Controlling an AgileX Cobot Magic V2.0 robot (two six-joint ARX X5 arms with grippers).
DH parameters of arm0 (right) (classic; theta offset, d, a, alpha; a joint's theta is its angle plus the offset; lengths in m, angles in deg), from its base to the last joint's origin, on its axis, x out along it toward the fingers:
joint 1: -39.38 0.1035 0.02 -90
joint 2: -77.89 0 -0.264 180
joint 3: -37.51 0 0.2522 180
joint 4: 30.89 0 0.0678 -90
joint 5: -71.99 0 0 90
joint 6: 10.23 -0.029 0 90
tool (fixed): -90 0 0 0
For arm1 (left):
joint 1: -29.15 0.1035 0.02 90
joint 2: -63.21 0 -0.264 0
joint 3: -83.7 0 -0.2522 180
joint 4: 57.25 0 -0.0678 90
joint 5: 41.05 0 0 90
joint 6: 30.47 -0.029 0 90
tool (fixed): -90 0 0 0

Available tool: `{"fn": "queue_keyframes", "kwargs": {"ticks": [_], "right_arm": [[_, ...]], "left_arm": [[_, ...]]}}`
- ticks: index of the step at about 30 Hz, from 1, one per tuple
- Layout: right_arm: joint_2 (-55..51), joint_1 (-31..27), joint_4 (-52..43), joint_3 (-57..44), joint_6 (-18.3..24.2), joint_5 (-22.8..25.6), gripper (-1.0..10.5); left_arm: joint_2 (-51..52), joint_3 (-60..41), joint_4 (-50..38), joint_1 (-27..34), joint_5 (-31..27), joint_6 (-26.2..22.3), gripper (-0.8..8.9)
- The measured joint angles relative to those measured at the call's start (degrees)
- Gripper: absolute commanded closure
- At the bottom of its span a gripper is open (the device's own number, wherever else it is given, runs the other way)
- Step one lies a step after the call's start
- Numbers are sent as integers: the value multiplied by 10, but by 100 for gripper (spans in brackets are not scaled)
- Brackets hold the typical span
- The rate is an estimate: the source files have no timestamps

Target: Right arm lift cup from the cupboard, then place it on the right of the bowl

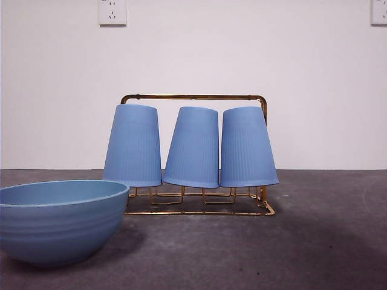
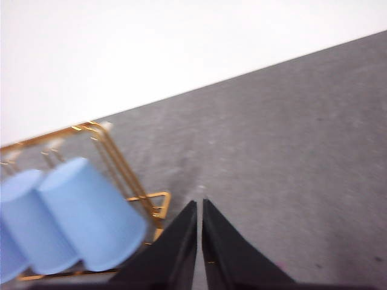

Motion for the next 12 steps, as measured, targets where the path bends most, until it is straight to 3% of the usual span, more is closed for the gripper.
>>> {"fn": "queue_keyframes", "kwargs": {"ticks": [5, 12], "right_arm": [[64, 11, 74, 79, 5, -51, 935], [153, 22, 155, 171, 45, -130, 935]], "left_arm": [[-63, 56, 18, -13, 28, 6, 805], [-176, 172, 64, -30, 108, -7, 805]]}}
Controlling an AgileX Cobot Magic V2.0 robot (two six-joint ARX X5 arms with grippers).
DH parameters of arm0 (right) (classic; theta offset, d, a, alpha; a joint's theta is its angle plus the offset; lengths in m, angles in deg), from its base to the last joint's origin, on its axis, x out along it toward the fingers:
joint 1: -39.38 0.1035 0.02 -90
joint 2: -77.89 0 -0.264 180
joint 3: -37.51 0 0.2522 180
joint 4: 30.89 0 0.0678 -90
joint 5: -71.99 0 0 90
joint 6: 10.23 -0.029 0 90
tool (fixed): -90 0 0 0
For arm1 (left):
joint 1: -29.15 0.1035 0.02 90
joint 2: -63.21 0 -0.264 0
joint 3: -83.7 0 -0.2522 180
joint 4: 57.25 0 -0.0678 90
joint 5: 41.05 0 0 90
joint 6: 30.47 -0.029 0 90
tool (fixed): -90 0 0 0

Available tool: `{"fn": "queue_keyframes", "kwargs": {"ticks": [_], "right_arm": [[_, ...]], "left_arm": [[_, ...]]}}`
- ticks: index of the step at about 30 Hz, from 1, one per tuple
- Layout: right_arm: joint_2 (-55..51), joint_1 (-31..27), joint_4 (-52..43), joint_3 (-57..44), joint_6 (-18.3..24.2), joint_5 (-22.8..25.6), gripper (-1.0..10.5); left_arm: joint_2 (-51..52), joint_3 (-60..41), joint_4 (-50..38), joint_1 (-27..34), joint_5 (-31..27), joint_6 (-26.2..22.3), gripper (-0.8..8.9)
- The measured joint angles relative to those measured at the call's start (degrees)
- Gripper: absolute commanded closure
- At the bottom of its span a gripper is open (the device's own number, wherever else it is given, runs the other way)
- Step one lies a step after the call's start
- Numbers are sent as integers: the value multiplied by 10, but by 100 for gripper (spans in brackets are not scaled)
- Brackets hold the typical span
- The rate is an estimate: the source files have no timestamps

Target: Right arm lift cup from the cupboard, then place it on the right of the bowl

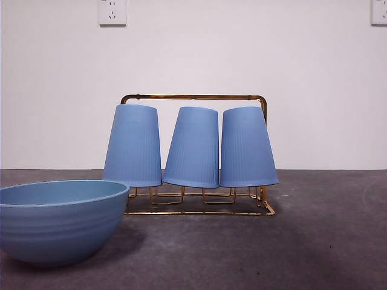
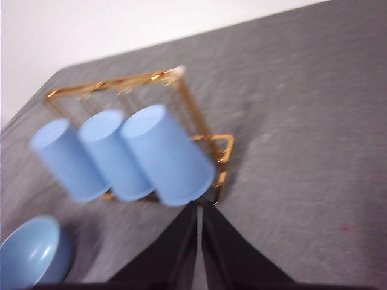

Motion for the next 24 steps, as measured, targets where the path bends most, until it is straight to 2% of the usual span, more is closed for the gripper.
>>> {"fn": "queue_keyframes", "kwargs": {"ticks": [5, 12, 15, 18, 24], "right_arm": [[62, 11, 50, 59, 44, -53, 935], [149, 37, 120, 131, 119, -105, 935], [170, 48, 122, 143, 144, -150, 935], [179, 52, 113, 144, 162, -182, 935], [183, 53, 109, 144, 178, -182, 933]], "left_arm": [[-87, 74, 38, -17, 64, -31, 805], [-195, 162, 81, -42, 185, -76, 805], [-233, 188, 98, -51, 233, -93, 805], [-259, 205, 101, -58, 254, -112, 805], [-269, 205, 94, -61, 255, -160, 801]]}}
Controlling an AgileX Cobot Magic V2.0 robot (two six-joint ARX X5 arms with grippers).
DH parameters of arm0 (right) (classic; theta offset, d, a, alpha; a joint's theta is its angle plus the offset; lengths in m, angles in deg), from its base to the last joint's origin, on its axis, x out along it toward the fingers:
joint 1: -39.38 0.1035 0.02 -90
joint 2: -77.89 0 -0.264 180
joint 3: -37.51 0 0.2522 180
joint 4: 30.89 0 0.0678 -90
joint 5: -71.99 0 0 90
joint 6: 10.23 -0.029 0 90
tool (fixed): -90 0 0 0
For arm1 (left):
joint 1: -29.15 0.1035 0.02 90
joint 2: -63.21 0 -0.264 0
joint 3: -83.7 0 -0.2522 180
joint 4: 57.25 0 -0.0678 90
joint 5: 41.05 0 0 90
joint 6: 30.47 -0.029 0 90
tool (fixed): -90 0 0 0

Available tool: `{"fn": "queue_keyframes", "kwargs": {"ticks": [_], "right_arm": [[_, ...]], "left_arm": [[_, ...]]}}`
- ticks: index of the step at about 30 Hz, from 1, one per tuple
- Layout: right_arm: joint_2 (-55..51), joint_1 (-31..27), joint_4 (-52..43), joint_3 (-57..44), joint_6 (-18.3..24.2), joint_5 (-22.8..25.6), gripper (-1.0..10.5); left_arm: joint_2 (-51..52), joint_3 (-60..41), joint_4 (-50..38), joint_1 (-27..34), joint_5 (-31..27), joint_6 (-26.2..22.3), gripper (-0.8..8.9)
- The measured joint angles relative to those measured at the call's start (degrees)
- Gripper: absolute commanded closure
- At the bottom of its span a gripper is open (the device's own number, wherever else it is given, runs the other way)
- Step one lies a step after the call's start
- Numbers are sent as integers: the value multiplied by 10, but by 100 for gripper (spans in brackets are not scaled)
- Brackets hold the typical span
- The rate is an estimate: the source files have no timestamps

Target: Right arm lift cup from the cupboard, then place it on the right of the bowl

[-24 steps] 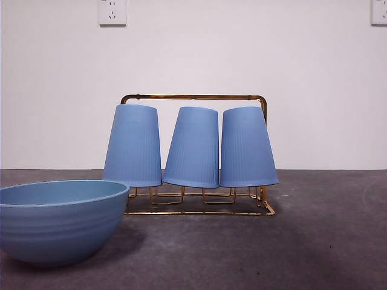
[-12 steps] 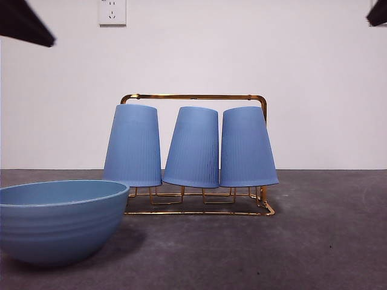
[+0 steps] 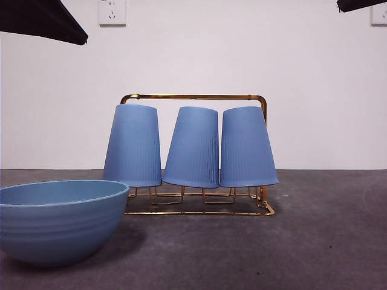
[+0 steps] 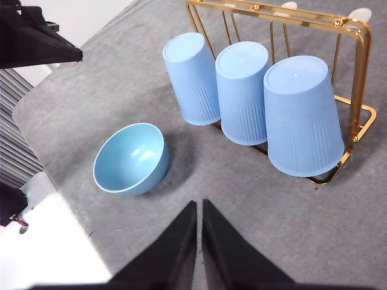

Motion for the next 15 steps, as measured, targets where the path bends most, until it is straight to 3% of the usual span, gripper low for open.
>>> {"fn": "queue_keyframes", "kwargs": {"ticks": [4, 7, 9, 15], "right_arm": [[0, 0, 0, 0, 2, 0, 778], [0, 0, -1, 0, 2, 0, 543], [0, 0, -1, 0, 2, 0, 446], [0, 0, -1, 0, 1, 0, 425]], "left_arm": [[0, 0, -3, 0, 0, -8, 679], [0, 0, -3, 0, 0, -10, 496], [0, 0, -3, 0, 0, -12, 395], [0, 0, -3, 0, 0, -16, 263]]}}
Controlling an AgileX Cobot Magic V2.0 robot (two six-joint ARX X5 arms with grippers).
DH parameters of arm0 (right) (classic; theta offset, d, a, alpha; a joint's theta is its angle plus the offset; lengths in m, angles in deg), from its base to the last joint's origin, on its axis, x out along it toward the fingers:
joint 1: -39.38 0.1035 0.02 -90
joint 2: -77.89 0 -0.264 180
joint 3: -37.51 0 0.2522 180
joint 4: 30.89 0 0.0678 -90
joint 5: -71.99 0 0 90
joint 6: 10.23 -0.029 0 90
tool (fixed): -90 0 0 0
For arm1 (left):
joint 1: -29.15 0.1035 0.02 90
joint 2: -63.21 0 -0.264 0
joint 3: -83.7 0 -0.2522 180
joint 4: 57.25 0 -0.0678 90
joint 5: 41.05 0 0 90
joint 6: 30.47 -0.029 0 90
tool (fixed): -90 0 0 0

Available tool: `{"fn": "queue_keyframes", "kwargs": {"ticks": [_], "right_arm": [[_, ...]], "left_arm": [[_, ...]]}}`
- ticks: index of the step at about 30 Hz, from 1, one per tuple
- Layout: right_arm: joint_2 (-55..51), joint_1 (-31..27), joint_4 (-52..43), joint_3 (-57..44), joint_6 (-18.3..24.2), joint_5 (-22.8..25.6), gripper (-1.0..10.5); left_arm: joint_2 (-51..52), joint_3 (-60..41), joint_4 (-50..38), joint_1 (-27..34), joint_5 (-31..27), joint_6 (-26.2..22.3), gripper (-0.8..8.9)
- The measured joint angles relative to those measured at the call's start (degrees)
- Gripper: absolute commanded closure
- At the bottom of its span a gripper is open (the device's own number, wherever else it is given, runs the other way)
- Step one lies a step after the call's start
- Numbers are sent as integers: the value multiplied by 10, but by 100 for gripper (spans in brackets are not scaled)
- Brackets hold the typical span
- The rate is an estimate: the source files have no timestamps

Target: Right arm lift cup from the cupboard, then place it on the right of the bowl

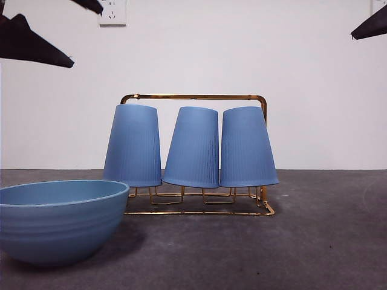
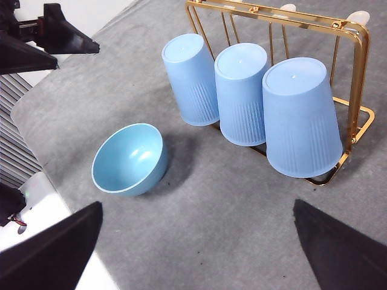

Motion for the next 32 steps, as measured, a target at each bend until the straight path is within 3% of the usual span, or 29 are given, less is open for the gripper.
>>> {"fn": "queue_keyframes", "kwargs": {"ticks": [10, 24, 32], "right_arm": [[58, 5, 29, 34, -73, 16, 426], [312, 105, 178, 308, -70, 202, 426], [473, 153, 286, 477, -28, 308, 425]], "left_arm": [[0, 0, 0, -4, 0, -2, 254], [0, 0, 0, -20, 0, -2, 254], [0, 0, 0, -22, -9, -2, 254]]}}
